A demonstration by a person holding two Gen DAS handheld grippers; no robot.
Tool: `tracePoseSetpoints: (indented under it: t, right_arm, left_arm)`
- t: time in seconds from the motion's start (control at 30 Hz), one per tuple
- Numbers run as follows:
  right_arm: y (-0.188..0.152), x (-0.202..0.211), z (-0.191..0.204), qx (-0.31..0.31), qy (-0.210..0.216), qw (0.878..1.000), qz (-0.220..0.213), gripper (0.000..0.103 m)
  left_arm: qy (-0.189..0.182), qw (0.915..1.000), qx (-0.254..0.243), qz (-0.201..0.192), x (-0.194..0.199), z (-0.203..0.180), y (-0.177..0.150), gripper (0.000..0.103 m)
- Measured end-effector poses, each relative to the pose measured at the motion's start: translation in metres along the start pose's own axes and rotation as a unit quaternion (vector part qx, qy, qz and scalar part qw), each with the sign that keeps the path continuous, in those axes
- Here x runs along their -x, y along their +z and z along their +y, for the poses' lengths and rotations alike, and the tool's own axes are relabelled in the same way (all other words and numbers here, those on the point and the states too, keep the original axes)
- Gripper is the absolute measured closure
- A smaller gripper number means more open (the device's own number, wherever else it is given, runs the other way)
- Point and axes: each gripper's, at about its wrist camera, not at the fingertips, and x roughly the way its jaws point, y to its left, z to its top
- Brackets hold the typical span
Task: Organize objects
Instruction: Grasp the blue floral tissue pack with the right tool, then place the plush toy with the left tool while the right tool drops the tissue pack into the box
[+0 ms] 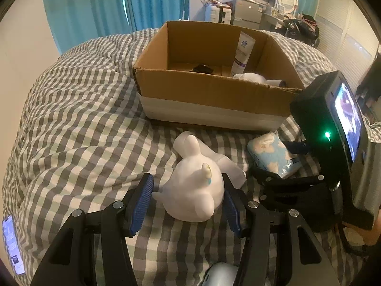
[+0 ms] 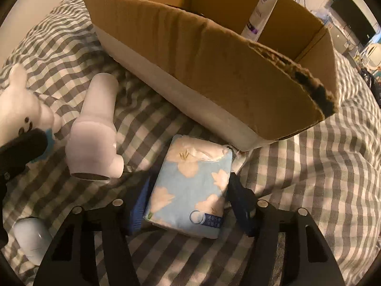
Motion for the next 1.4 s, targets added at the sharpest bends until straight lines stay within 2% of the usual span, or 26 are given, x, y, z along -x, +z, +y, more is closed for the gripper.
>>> tracePoseSetpoints:
  t: [0.2,0.83,1.1,1.4]
  right_arm:
    - [-0.008,0.02,0.009,0.007,-0.018,1.0,-0.02,0.046]
    - [-0.038,0.152,0.018,-0.026,-0.01,0.989,-0.145,0.046]
    - [-0.041,0.2,0.004,-0.032,-0.007,0.98,-0.199,0.046]
    - [-0.003,0.229,-0.022,-0.043,-0.016,0.97,-0.238,0.046]
  left_arm:
    - [-0.008,0.9999,0.008,0.0,0.004,0.003,0.001,0.046]
    - [0.007,0.9968,0.004,-0.079,0.086,0.003,0.009,0.046]
    - [0.01,0.994,-0.021,-0.106,0.113,-0.004,0.034,0.046]
    - [-0.006,0.9909,-0.034,-0.13,0.12,-0.009,0.087,0.046]
